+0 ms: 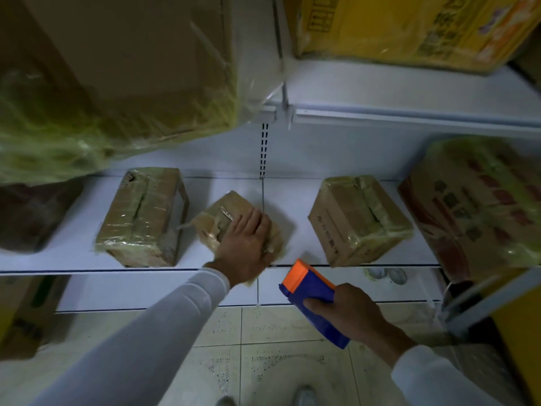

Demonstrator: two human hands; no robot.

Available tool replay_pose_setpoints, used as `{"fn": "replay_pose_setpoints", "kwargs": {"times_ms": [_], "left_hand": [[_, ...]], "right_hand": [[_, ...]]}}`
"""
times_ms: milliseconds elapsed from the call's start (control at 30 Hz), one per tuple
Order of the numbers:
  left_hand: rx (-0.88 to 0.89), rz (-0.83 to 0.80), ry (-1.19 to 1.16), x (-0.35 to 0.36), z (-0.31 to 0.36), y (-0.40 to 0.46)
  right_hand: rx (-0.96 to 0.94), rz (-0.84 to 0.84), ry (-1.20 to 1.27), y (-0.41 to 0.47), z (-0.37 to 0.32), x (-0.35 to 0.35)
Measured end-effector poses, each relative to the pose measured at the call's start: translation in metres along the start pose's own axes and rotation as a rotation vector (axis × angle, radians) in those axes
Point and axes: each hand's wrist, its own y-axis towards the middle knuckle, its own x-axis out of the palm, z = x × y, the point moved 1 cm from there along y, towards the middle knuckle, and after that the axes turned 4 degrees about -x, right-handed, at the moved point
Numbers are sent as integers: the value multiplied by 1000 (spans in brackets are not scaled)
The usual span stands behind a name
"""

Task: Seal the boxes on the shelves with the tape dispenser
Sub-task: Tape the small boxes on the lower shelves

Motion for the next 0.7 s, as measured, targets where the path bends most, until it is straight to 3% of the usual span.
{"fn": "replay_pose_setpoints", "kwargs": {"times_ms": [233, 333, 533, 700], "left_hand": [[216, -123, 154, -2, -33, -8], [301, -181, 121, -5, -39, -9], [342, -138, 34, -12, -40, -5], [239, 35, -355, -26, -32, -25]], "right_hand": [[-107, -68, 137, -6, 8, -7], [-148, -108, 169, -10, 2, -5], [-191, -142, 223, -19, -5, -1], [-239, -175, 306, -29, -6, -13]]}}
